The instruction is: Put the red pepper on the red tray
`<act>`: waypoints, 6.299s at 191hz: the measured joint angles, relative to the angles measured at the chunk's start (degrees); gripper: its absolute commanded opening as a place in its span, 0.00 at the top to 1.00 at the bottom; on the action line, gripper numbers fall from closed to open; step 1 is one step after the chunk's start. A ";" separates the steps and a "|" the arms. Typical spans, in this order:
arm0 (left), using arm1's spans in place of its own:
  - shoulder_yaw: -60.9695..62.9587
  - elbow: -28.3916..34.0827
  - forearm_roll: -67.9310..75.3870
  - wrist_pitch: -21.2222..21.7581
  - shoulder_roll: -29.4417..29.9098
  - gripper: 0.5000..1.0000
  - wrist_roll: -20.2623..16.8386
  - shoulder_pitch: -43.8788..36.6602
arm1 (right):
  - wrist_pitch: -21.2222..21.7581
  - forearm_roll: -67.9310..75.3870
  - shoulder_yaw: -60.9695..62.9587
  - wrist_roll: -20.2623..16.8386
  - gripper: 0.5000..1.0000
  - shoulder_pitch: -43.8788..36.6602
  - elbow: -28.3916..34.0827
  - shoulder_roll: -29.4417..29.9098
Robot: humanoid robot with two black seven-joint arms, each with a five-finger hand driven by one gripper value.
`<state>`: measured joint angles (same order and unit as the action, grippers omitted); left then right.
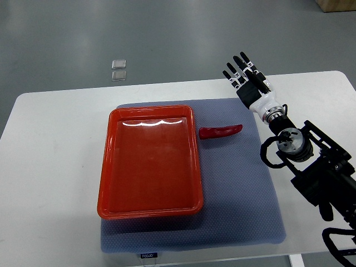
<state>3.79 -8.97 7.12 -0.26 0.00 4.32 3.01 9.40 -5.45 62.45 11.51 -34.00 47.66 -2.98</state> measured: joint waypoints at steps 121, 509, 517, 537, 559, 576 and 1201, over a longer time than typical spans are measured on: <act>-0.07 -0.36 -0.11 -0.01 0.00 0.00 -0.01 0.07 | 1.27 -7.13 -7.59 0.00 0.17 -2.15 0.39 -5.43; -0.01 -0.55 -0.07 -0.43 0.00 0.00 0.08 0.06 | -4.08 -45.51 -82.29 -9.29 0.80 -37.92 3.17 -14.07; -0.01 -0.55 -0.08 -0.43 0.00 0.00 0.08 0.06 | -4.09 -45.55 -82.32 -9.30 0.88 -37.91 3.17 -14.07; -0.01 -0.56 -0.09 -0.43 0.00 0.00 0.08 0.05 | -4.18 -45.65 -82.94 -9.30 0.99 -37.91 3.17 -14.07; -0.01 -0.56 -0.09 -0.43 0.00 0.00 0.08 0.04 | -4.22 -45.98 -83.32 -9.26 1.00 -37.92 3.21 -14.30; -0.01 -0.37 -0.09 -0.43 0.00 0.00 0.08 0.01 | -4.16 -46.30 -83.36 -9.24 1.00 -38.21 3.24 -14.91; 0.10 -0.98 0.00 -0.51 0.00 0.00 0.08 0.05 | -9.62 -31.13 -24.12 -1.84 0.29 -18.37 -4.29 2.98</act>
<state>3.89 -9.94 7.12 -0.77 0.00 4.40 3.06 -0.22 -36.58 38.34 9.67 -52.37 43.37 -0.01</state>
